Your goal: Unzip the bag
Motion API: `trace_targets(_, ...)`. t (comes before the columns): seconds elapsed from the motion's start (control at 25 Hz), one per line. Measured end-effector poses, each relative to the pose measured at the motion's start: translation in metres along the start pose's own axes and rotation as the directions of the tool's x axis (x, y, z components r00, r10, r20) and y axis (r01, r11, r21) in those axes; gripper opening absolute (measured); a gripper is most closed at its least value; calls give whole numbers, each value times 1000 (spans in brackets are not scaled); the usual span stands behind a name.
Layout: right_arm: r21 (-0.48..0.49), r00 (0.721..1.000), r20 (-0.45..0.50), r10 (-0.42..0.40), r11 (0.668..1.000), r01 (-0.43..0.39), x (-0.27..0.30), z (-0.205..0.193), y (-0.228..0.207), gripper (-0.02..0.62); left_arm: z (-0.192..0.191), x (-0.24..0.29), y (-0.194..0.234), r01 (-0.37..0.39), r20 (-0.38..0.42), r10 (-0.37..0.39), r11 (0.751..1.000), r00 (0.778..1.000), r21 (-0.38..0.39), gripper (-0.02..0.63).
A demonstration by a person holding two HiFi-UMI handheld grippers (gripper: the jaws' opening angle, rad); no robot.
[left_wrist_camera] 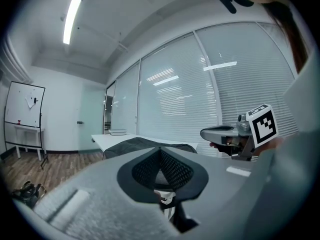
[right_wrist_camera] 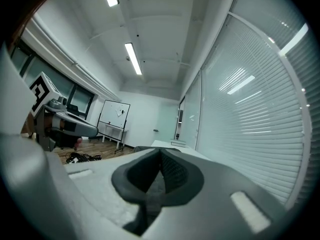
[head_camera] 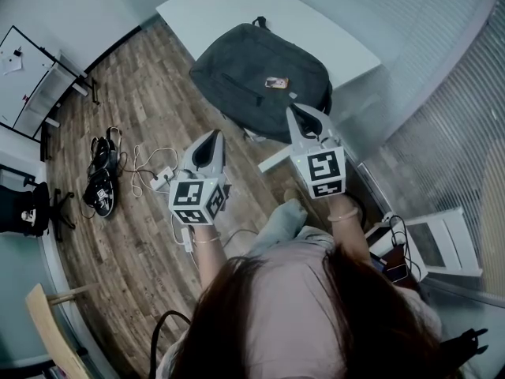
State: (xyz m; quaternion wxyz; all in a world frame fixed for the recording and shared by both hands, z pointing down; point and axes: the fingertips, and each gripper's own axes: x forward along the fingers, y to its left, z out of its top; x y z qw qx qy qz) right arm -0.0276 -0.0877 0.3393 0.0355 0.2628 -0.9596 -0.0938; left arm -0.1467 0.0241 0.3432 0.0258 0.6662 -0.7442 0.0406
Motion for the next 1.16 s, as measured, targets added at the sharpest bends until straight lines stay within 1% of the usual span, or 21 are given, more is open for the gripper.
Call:
trace_targets(0.2,22,1000,6,-4,1000,4,1,0,-2,3,2,3,-1,-1,7,1,1000,1000,4,9)
trace_targets(0.48,27,1000,12,-6,1000,6,4,-2,-5,3,2,11,-2,18,4,-18,1000,1000,-2,9)
trace_targets(0.76,32,1000,8,-6,999,6,5,-5,-11,3,7,22,-6,30,24,-30,999,999,-11,9)
trace_targets(1.16,35,1000,-7,-6,999,6,7,-9,-15,3,6,30,-11,45,12,-45,999,999,-28,9)
